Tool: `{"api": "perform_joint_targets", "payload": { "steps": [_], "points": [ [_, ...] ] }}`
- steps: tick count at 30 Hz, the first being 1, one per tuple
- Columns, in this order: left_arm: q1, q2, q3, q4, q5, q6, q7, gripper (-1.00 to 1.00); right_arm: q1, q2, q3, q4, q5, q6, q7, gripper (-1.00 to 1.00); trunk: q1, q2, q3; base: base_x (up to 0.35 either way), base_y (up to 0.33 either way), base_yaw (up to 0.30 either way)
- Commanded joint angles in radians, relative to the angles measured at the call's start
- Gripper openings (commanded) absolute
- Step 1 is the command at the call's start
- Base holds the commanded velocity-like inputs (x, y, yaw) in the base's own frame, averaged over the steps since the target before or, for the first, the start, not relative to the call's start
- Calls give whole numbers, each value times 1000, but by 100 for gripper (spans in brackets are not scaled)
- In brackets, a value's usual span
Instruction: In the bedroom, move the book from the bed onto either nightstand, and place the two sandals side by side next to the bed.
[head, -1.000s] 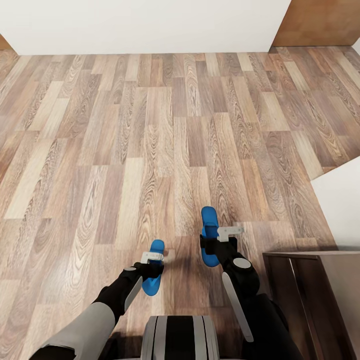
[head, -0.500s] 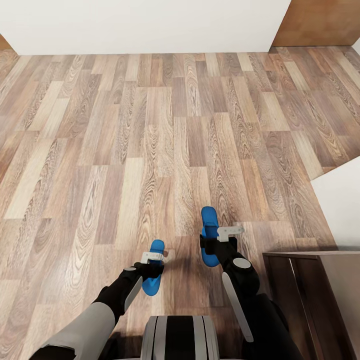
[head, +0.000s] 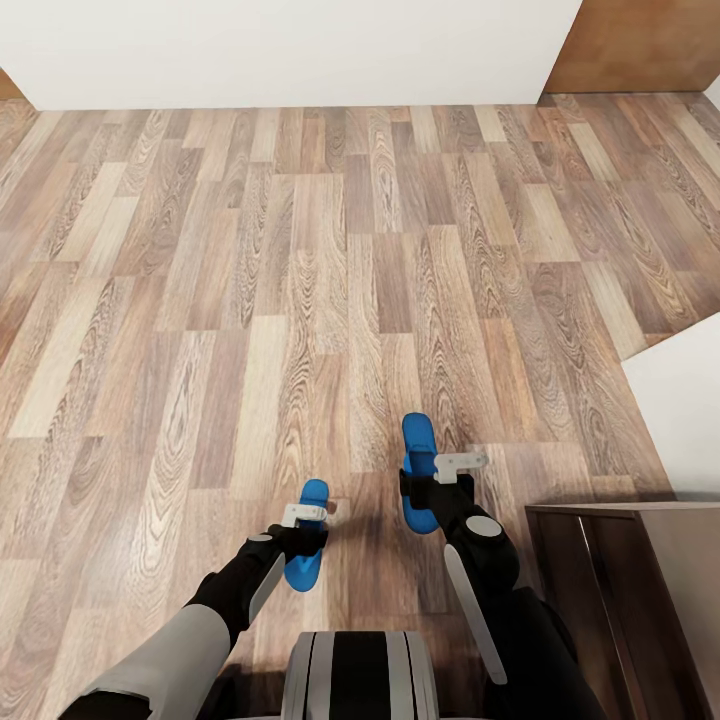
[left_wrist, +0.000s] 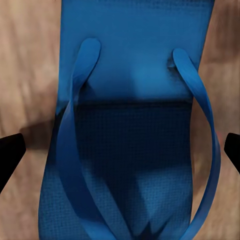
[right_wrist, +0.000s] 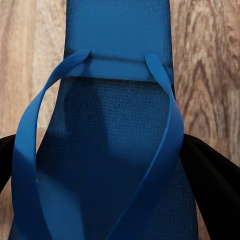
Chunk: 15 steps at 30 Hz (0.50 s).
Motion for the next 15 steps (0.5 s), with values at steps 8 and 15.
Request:
{"api": "perform_joint_targets", "payload": {
  "steps": [8, 15],
  "points": [
    [0, 0, -2, -2, 1, 6, -3, -100, -1, 0, 1, -1, -3, 5, -7, -100, 0, 0, -1, 0, 0, 0],
    [0, 0, -2, -2, 1, 6, -4, -100, -1, 0, 1, 0, -3, 5, -7, -100, 0, 0, -1, 0, 0, 0]
  ]
}}
